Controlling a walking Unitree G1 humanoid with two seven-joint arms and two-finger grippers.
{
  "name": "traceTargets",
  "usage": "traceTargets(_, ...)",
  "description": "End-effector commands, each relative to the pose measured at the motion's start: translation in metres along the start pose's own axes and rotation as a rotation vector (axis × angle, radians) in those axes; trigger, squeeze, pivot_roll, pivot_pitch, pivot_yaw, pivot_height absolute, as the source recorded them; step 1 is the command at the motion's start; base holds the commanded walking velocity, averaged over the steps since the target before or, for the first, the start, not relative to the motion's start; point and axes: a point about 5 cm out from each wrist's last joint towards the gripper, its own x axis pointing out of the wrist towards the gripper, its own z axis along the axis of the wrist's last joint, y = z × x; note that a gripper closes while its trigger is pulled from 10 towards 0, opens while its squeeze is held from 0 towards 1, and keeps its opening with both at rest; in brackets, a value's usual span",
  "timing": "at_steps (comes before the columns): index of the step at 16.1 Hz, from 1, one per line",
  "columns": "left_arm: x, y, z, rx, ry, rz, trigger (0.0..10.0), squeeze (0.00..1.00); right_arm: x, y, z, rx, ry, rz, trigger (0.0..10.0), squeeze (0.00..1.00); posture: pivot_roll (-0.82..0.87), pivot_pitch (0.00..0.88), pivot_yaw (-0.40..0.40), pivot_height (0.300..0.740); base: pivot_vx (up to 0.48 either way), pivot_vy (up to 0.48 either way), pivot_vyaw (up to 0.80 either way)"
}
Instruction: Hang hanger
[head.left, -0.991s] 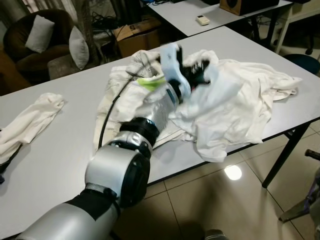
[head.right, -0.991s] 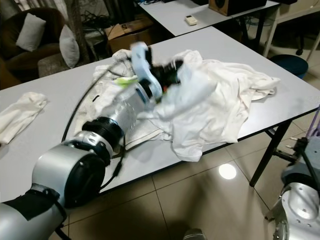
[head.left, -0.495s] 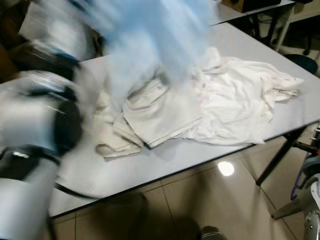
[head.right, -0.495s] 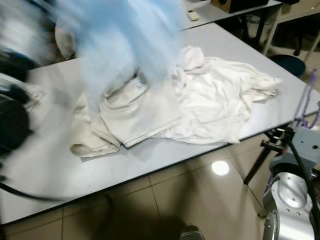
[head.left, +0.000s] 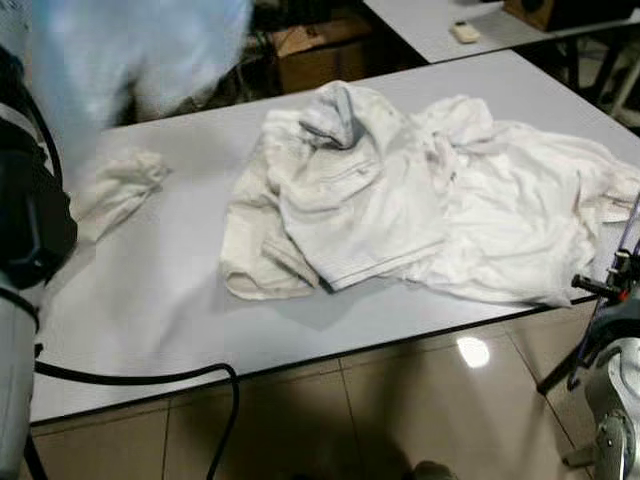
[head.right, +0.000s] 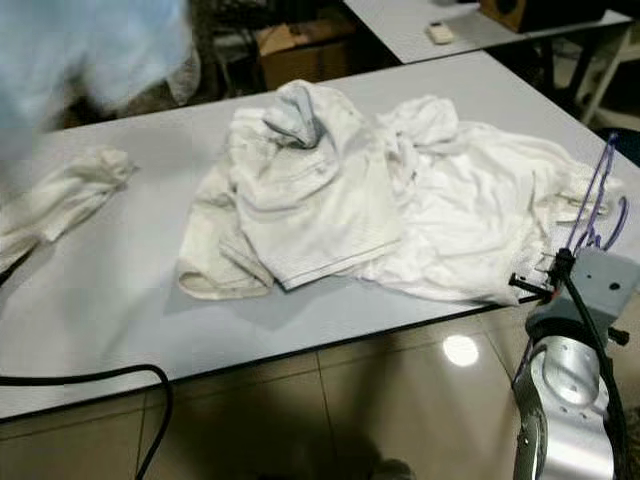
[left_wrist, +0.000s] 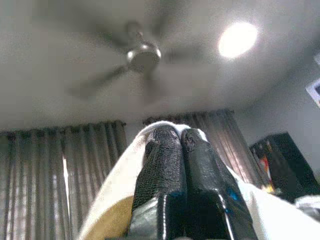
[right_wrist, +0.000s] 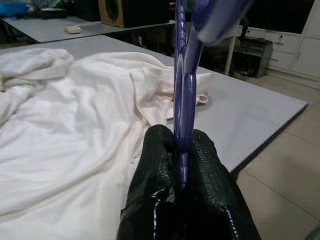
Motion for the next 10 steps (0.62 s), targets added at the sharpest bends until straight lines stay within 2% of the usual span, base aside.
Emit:
traceTargets(1, -0.013, -0.011, -0.030, -0.028, 0.129, -0.054, 0.0, 0.00, 0.001, 0.007, -0.001, 0.015, 0.001, 0.020, 10.0, 0.00, -0.21, 0.000, 0.135, 0.740, 0.000, 0.000, 0.00)
traceTargets(3, -0.052, -0.033, -0.082, -0.012, 0.336, -0.131, 0.0, 0.00, 0.000, 0.013, -0.003, 0.026, 0.006, 0.045, 10.0, 0.00, -0.21, 0.000, 0.140, 0.740, 0.000, 0.000, 0.00)
traceTargets(5, -0.104, -0.040, -0.125, 0.060, 0.564, -0.140, 0.0, 0.00, -0.004, 0.020, -0.007, 0.034, 0.029, 0.091, 10.0, 0.00, -0.22, 0.000, 0.142, 0.740, 0.000, 0.000, 0.00)
traceTargets(8, -0.162, -0.024, -0.151, 0.238, 0.819, -0.114, 0.0, 0.00, -0.008, 0.027, -0.012, 0.029, 0.050, 0.140, 10.0, 0.00, -0.22, 0.000, 0.139, 0.740, 0.000, 0.000, 0.00)
traceTargets(10, -0.182, -0.008, -0.151, 0.348, 0.891, -0.088, 0.0, 0.00, -0.009, 0.029, -0.012, 0.025, 0.052, 0.155, 10.0, 0.00, -0.22, 0.000, 0.138, 0.740, 0.000, 0.000, 0.00)
